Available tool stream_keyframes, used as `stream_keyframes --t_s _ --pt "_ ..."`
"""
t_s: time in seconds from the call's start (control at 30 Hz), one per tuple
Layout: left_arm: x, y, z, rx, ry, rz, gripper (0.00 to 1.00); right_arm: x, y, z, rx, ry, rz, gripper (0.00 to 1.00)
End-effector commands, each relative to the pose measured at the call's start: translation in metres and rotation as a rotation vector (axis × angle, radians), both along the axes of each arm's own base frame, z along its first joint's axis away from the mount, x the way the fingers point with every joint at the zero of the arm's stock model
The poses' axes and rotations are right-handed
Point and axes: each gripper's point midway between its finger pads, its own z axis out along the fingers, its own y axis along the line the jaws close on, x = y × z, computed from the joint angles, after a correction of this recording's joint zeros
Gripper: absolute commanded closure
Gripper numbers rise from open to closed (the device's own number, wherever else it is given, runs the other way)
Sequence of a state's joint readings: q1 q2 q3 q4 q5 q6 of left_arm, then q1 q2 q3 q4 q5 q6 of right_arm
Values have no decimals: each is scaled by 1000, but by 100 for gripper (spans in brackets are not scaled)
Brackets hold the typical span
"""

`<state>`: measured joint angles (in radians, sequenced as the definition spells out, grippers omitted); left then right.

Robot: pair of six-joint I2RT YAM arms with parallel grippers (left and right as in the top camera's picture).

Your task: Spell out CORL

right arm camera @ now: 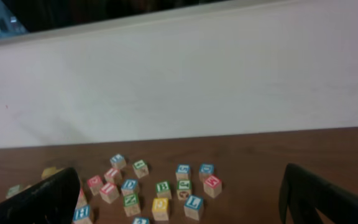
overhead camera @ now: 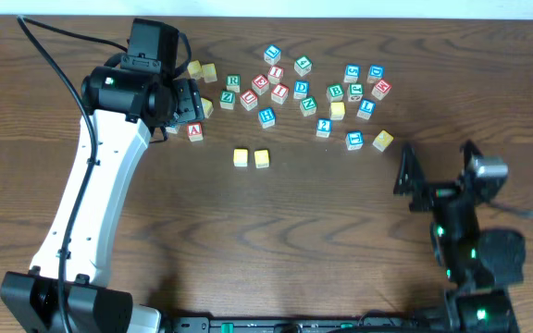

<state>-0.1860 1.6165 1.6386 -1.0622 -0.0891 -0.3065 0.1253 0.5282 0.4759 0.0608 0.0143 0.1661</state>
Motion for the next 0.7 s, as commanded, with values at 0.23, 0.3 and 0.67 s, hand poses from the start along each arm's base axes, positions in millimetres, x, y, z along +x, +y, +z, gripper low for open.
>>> stream_keyframes --t_s 0.23,0.3,0.67 --pt "1 4 8 14 -21 6 11 92 22 15 -88 287 89 1" --pt "1 4 7 14 -19 6 11 105 24 11 -94 340 92 1" --pt "2 4 7 15 -21 5 10 171 53 -9 -141 520 242 1"
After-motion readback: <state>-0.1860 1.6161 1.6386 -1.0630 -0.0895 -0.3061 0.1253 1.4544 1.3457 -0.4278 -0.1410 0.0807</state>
